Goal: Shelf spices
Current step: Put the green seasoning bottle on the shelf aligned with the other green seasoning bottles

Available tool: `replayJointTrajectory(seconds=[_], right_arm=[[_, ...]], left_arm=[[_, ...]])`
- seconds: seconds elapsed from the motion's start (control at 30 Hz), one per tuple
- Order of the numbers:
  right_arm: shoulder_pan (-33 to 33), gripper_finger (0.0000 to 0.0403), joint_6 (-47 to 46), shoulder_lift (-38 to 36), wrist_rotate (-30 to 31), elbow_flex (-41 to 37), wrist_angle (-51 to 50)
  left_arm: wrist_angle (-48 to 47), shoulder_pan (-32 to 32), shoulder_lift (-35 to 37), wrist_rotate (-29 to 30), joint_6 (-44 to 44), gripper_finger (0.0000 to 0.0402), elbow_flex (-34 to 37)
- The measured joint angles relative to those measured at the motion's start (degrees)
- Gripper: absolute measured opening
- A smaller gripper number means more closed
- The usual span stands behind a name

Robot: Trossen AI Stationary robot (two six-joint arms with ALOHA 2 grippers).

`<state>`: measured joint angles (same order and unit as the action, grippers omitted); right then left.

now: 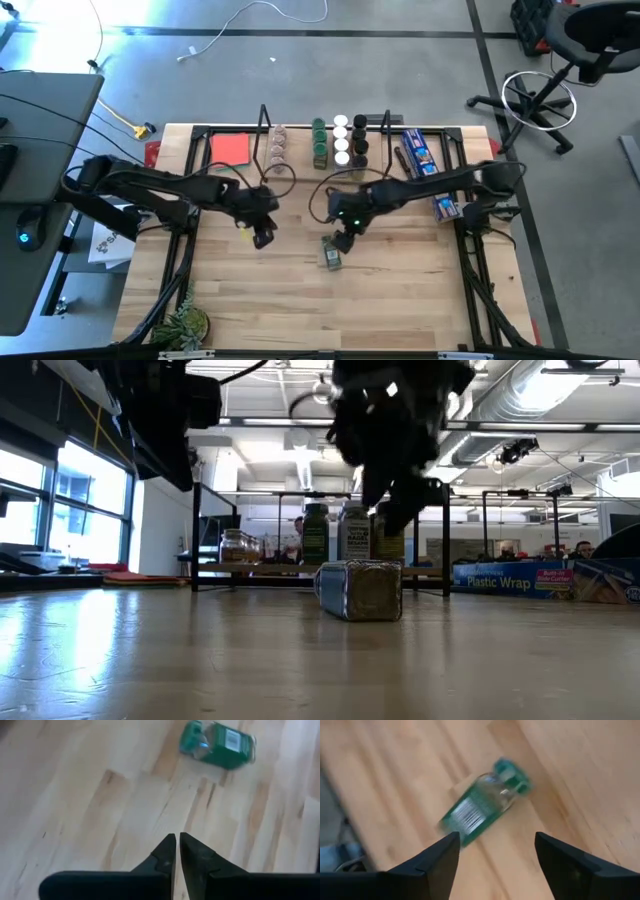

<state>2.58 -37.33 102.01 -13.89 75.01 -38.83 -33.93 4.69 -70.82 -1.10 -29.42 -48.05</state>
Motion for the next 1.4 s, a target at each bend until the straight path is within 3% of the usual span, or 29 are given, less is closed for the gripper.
replayJointTrajectory(seconds=[0.1, 0.3, 0.63, 0.77, 0.97, 1.17, 1.4], right_arm=[[-0.1, 0.0262, -3.5, 5.0, 1.0, 2.4, -0.3], [-0.1, 0.0264, -12.4, 12.8, 4.3, 7.1, -0.2], [0.4, 0.0264, -25.3, 19.8, 10.1, 16.2, -1.5], [1.0, 0.0264, -29.6, 21.5, 12.2, 21.9, -8.6], [1.7, 0.0264, -38.5, 23.2, 13.7, 29.4, -17.7], [2.3, 0.0264, -49.0, 23.4, 13.4, 28.4, -16.4], [3.3, 0.0264, -52.4, 23.4, 12.8, 25.8, -14.9]], left_arm=[[-1.2, 0.0, 1.8, 0.3, -5.5, 0.0019, 0.0], [-1.6, 0.0, 3.3, -1.2, -7.0, 0.0019, 0.0], [-2.8, -0.2, 3.4, -1.6, 3.3, 0.0019, 0.0], [-2.8, -0.2, 3.4, -1.7, 10.6, 0.0019, 0.0], [-2.8, -0.2, 3.4, -1.9, 12.1, 0.0019, 0.0], [-2.7, -0.2, 3.4, -1.9, 15.4, 0.0019, 0.0], [-2.7, -0.2, 3.4, -1.9, 17.1, 0.0019, 0.0]])
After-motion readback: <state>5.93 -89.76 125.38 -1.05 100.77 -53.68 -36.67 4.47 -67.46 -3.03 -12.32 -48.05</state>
